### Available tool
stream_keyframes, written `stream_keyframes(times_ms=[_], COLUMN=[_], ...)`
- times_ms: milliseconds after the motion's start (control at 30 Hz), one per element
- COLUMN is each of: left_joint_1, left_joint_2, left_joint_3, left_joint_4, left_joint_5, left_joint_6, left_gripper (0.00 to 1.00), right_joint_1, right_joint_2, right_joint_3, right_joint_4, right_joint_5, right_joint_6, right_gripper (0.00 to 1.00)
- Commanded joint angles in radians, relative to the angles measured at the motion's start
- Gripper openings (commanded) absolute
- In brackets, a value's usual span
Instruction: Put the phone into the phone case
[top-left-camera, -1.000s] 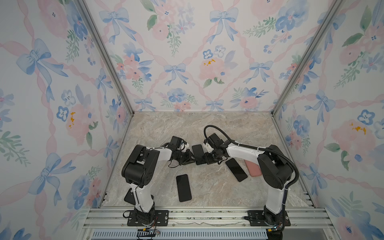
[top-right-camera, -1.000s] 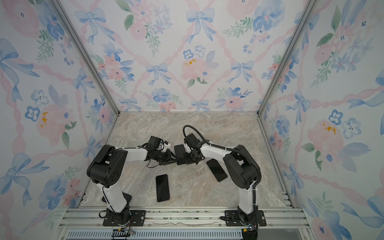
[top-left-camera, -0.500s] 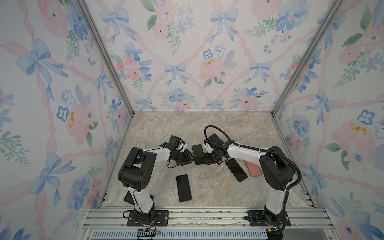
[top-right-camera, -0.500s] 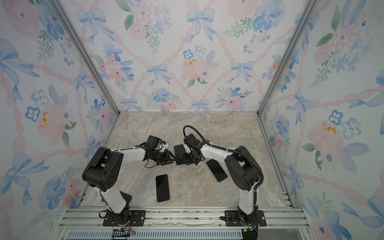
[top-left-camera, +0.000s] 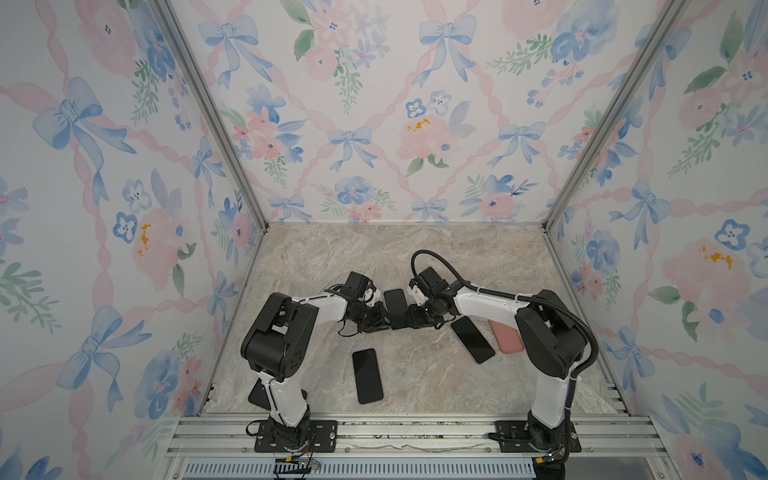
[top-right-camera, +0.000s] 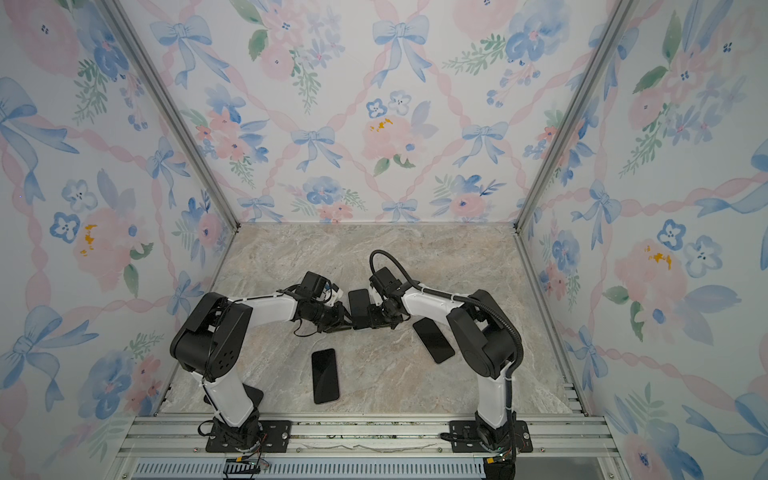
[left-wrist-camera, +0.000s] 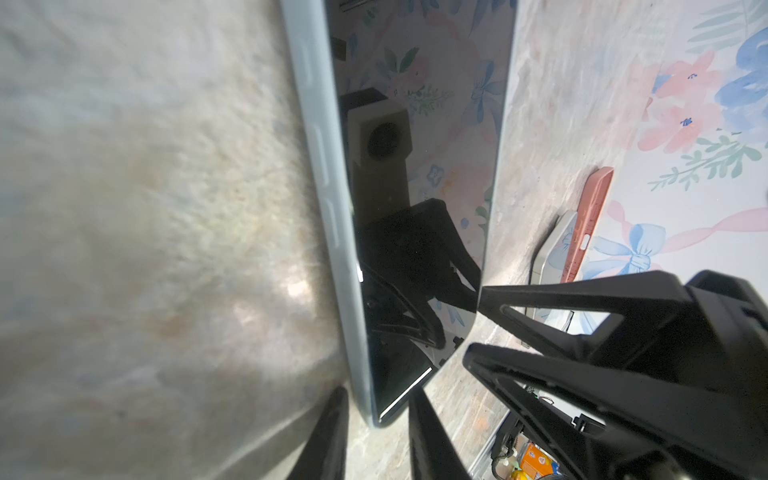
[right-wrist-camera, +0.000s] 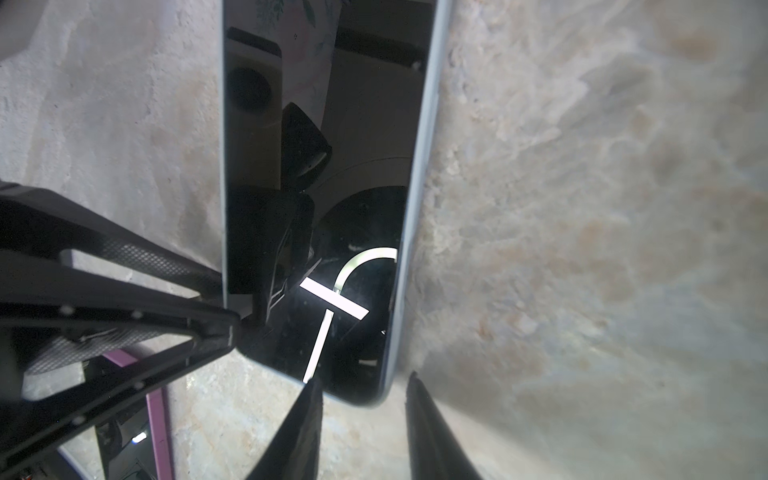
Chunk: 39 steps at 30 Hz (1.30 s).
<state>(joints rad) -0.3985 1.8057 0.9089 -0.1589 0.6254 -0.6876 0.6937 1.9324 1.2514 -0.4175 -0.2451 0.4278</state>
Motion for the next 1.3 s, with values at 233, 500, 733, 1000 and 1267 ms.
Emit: stream_keyframes(times_ms=[233,500,733,1000,1267], left_joint_1=[-0.001,0.006,0.009,0.022,0.101], left_joint_2=[0.052,0.055,0.056,0.001,0.008], left_joint_3=[-0.001,-0.001,0.000,0.000,0.105], left_joint_4=[-0.062,-0.063,-0.062,-0.075,-0.112], left_joint_5=[-0.039,-0.037,-0.036,-0.044,-0.089], left_joint_6=[0.025,0.032,0.033,0.028,0.054], left_gripper=[0.18,0.16,0.15,0.20,0.28], right_joint_1=[-0.004,0.004,0.007,0.008,-0.017], right_joint_2=[0.037,0.046,0.052,-0.035,-0.053], right_joint_3=[-0.002,-0.003,-0.004,-0.014,0.074], right_joint_4=[0.005,0.004,0.006,-0.005,0.027], right_joint_5=[-0.019,-0.017,-0.015,0.030,0.071], right_joint_6=[0.005,0.005,0.006,0.004,-0.011], right_gripper=[0.31,0.27,0.23,0.23,0.29])
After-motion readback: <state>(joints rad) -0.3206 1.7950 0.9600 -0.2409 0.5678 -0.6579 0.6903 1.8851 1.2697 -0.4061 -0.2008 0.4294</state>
